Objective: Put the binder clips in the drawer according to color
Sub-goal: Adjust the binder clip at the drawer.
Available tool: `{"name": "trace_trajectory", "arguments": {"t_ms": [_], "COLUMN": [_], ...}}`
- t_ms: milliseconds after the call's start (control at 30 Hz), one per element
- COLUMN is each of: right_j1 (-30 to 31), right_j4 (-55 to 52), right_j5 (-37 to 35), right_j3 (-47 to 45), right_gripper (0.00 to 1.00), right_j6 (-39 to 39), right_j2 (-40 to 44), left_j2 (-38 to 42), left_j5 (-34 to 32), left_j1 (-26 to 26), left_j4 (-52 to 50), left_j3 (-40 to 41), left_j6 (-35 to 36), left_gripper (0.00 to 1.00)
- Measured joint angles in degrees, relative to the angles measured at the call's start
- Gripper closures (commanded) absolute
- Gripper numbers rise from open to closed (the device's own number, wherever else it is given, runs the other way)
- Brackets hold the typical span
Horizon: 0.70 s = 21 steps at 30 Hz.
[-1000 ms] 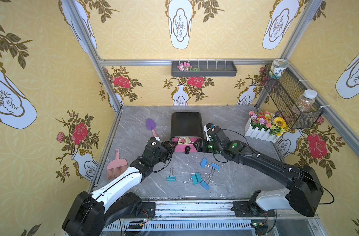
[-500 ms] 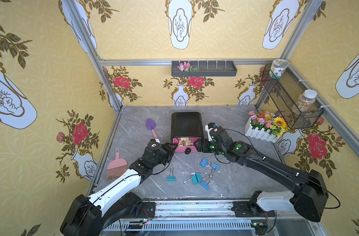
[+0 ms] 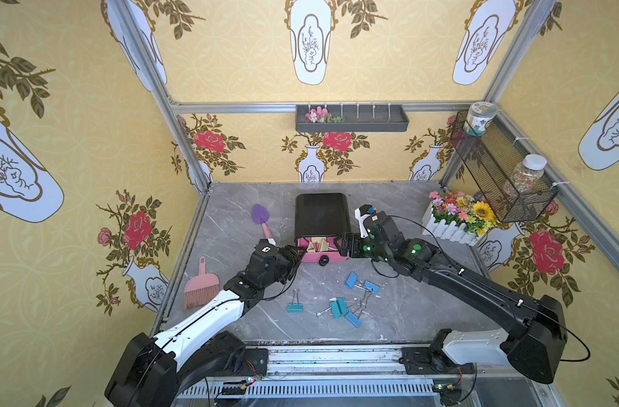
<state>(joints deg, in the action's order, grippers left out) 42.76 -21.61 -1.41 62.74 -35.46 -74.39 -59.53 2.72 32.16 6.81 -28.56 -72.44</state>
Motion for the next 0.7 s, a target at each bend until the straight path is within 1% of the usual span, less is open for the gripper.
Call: {"name": "trace_trajectory", "arguments": {"t_ms": [133,267,467,533,700], "right_j1": [0.0,0.2,1.8,2.7,5.6], "right_j4": [-1.0,-1.7,-4.1,-4.4,-5.6], "right_j5": [-0.2,-0.5,-1.8,-1.7,-1.2], "right_j3": [0.7,1.8,7.3,9.1,14.7], "right_gripper": [0.11,0.11,0.14,0.17,0.34], "right_j6": [0.8,1.1,2.6,3.0,4.1], "right_j2": [0.0,0.0,-1.6,-2.8,-8.2], "left_j2": [0.6,1.7,4.2,5.0,6.3], "left_j5": [-0.2,-1.2,-3.4,-4.5,-5.8], "left_j1": [0.0,0.0,0.0,0.0,0.0], "left_j4": [-0.1,-2.6,-7.1,-8.6,-11.6], "left_j3": [0.0,-0.8,-2.7,-2.7,-2.8], "left_j6": [0.0,0.7,3.2,3.9,5.0], "left_gripper": [0.36,0.36,0.35,0.35,0.35]}}
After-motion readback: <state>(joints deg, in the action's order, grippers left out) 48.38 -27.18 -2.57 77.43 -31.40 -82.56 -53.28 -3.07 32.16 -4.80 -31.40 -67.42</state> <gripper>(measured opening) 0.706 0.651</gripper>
